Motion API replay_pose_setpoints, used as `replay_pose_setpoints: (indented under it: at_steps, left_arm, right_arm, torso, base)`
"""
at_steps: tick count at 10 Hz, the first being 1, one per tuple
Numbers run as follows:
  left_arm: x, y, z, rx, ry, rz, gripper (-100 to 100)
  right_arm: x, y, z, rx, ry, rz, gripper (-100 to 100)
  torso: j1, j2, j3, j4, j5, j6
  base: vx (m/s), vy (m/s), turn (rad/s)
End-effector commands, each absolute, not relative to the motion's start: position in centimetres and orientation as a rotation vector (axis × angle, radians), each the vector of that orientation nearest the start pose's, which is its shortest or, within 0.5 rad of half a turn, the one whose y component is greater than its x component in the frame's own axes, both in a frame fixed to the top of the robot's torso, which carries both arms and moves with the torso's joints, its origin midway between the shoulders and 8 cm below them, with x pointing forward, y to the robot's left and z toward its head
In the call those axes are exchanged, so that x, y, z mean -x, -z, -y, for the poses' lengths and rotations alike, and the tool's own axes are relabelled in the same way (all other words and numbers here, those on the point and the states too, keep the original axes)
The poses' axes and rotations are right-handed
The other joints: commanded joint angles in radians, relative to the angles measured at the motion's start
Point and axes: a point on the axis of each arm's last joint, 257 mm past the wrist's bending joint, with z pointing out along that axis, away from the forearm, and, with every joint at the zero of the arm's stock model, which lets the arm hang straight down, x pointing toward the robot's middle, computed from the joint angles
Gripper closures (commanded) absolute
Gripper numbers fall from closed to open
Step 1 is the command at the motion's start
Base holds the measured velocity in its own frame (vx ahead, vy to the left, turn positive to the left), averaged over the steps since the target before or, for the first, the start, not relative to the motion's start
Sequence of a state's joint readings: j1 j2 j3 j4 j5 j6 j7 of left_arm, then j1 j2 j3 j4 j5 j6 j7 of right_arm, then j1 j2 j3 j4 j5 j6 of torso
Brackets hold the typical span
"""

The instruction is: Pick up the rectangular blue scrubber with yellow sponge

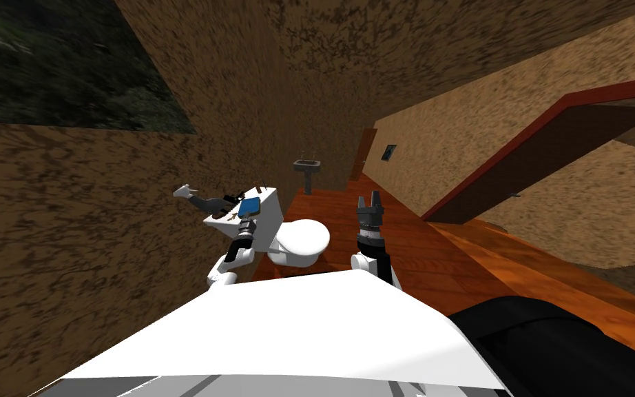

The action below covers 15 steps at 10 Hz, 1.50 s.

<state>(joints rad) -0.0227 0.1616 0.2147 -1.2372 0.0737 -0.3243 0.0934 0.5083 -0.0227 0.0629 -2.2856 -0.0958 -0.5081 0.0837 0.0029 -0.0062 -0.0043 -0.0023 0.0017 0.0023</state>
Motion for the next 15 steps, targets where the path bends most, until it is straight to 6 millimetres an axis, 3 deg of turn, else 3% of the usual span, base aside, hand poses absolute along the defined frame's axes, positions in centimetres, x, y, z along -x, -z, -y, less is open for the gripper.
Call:
replay_pose_setpoints:
  at_steps: [1, 2, 3, 5, 7, 8, 9, 11, 13, 14, 15]
  left_arm:
    - [-53.0, 27.6, -38.9, 1.279, 1.079, -1.008, -100]
    - [-53.0, 28.8, -39.0, 1.301, 1.067, -1.022, -100]
    - [-54.5, 26.8, -39.1, 1.245, 1.091, -1.017, -100]
    - [-56.3, 26.3, -38.3, 1.247, 1.108, -1.019, -100]
    - [-55.9, 28.6, -38.5, 1.288, 1.083, -1.046, -100]
    - [-55.9, 28.6, -38.5, 1.288, 1.083, -1.046, -100]
    - [-57.3, 26.5, -38.8, 1.234, 1.103, -1.040, -100]
    - [-58.7, 26.1, -38.1, 1.237, 1.115, -1.043, -100]
    - [-58.7, 27.8, -38.1, 1.271, 1.098, -1.064, -100]
    - [-60.2, 25.8, -38.5, 1.225, 1.113, -1.061, -100]
    - [-60.9, 25.7, -38.1, 1.230, 1.117, -1.064, -100]
  right_arm:
    - [-34.3, -2.5, 26.9, -0.677, -1.347, -0.592, 0]
    - [-34.3, -2.5, 26.9, -0.677, -1.347, -0.592, 0]
    - [-34.3, -2.5, 26.9, -0.677, -1.347, -0.592, 0]
    - [-34.3, -2.5, 26.9, -0.677, -1.347, -0.592, 0]
    - [-34.3, -2.5, 26.9, -0.677, -1.347, -0.592, 0]
    - [-34.3, -2.5, 26.9, -0.677, -1.347, -0.592, 0]
    - [-34.3, -2.5, 26.9, -0.677, -1.346, -0.592, 0]
    - [-34.3, -2.5, 26.9, -0.677, -1.347, -0.592, 0]
    - [-34.3, -2.5, 26.9, -0.677, -1.347, -0.592, 0]
    - [-34.3, -2.5, 26.9, -0.677, -1.347, -0.592, 0]
    - [-34.3, -2.5, 26.9, -0.677, -1.346, -0.592, 0]
  torso:
    - [0.000, 0.000, 0.000, 0.000, 0.000, 0.000]
    - [0.001, -0.001, -0.001, 0.000, 0.000, 0.000]
    - [0.001, -0.002, -0.001, -0.001, 0.000, 0.000]
    - [-0.001, 0.000, 0.000, 0.000, 0.000, 0.000]
    - [0.001, -0.002, -0.001, 0.000, 0.000, 0.000]
    - [0.002, -0.003, -0.002, -0.001, 0.001, 0.000]
    - [0.002, -0.003, -0.002, -0.001, 0.001, 0.000]
    - [0.000, 0.000, 0.000, 0.000, 0.000, 0.000]
    - [0.001, -0.002, -0.001, -0.001, 0.000, 0.000]
    - [0.002, -0.003, -0.002, -0.001, 0.000, 0.000]
    - [0.001, -0.001, -0.001, 0.000, 0.000, -0.001]
  base:
    - [-0.034, -0.019, -0.020]
    - [-0.009, -0.005, -0.018]
    - [-0.039, -0.015, 0.206]
    - [-0.049, -0.039, 0.049]
    - [-0.008, 0.002, -0.011]
    - [0.001, 0.007, 0.004]
    - [-0.060, -0.032, 0.192]
    - [-0.050, -0.027, 0.053]
    - [-0.005, -0.001, -0.009]
    - [-0.052, -0.018, 0.237]
    - [-0.071, -0.034, 0.110]
